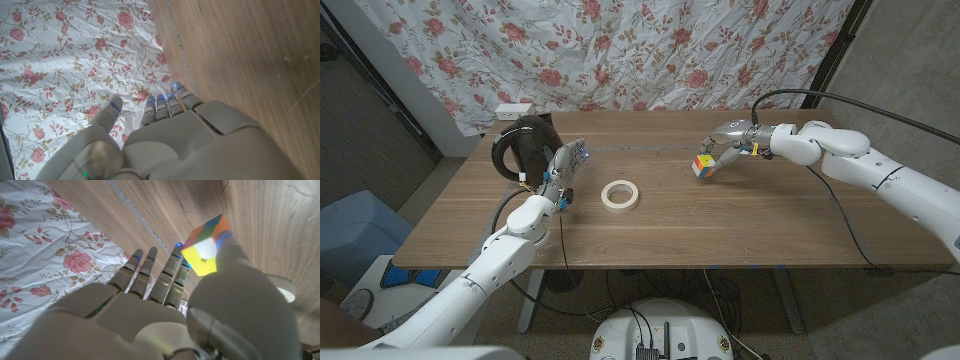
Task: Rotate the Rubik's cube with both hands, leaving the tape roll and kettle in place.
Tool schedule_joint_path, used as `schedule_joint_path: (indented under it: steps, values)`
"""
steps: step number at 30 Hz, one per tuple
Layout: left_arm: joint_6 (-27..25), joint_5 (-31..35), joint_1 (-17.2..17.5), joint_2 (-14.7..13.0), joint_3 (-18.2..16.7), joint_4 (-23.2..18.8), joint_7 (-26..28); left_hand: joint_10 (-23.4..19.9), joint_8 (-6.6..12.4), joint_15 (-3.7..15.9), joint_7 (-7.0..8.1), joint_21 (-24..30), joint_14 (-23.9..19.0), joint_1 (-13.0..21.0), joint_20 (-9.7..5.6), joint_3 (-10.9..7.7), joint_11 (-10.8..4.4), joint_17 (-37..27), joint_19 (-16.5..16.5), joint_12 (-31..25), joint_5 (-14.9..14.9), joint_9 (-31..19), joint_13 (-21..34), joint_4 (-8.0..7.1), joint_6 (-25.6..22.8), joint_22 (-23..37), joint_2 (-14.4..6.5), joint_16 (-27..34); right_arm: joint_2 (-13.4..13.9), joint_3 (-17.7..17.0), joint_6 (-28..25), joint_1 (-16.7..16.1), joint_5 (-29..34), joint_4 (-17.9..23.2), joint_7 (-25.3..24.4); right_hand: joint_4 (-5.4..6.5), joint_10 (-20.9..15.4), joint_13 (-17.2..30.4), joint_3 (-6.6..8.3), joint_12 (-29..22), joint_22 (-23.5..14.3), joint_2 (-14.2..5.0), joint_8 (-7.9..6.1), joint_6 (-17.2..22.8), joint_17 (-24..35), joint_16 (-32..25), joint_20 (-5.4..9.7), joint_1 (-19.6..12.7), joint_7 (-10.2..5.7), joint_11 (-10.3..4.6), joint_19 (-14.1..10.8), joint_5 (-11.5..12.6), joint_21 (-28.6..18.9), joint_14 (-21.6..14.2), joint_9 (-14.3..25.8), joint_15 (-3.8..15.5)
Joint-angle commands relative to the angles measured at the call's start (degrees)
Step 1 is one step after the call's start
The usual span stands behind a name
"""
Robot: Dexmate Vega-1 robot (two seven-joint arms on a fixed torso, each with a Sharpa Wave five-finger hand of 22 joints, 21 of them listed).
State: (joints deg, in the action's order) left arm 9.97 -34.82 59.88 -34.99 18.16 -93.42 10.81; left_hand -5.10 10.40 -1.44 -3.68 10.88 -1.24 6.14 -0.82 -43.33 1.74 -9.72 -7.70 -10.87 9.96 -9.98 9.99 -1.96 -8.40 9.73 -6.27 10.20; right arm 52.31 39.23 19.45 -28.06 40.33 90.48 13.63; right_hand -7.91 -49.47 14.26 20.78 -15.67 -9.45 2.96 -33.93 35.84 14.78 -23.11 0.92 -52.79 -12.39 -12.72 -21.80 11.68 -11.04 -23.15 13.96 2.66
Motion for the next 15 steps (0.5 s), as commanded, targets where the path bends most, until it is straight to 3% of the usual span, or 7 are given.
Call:
schedule_joint_path:
  steps: [1,15]
  values:
    - [-0.5,0.7,-1.1,-0.6,0.5,-1.1,-0.9,-0.4,0.05,0.1,0.08,0.2,-0.3,0.5,-0.02,-0.21,0.07,-0.1,-0.3,-0.2,0.3,-0.1,0.2,-0.1,-0.5,0.1,-4.8,0.2,0.0,-2.9,-1.3,-3.2,-5.7,1.8,-2.0,0.08,-0.8,0.1,-0.27,0.2,-0.2,-0.7,-0.49,1.0,0.1,-0.3,-0.13,0.0,-0.27,0.04,-0.5,0.1,0.1,-0.5,0.2,7.84]
    - [-1.3,2.5,-1.9,-0.8,1.6,-2.5,-0.5,-0.6,0.09,0.12,0.04,0.2,-0.3,0.7,0.06,-0.28,0.02,-0.1,-0.4,-0.3,0.3,-0.1,0.2,0.06,-0.6,0.1,-4.7,0.2,-1.3,-4.9,-2.3,-5.8,-11.9,2.1,-4.4,0.02,-1.4,0.1,-0.53,0.3,-0.2,-1.06,-0.7,1.5,0.2,-0.6,-0.21,0.2,-0.28,0.06,-0.8,0.0,0.1,-1.0,0.2,7.94]
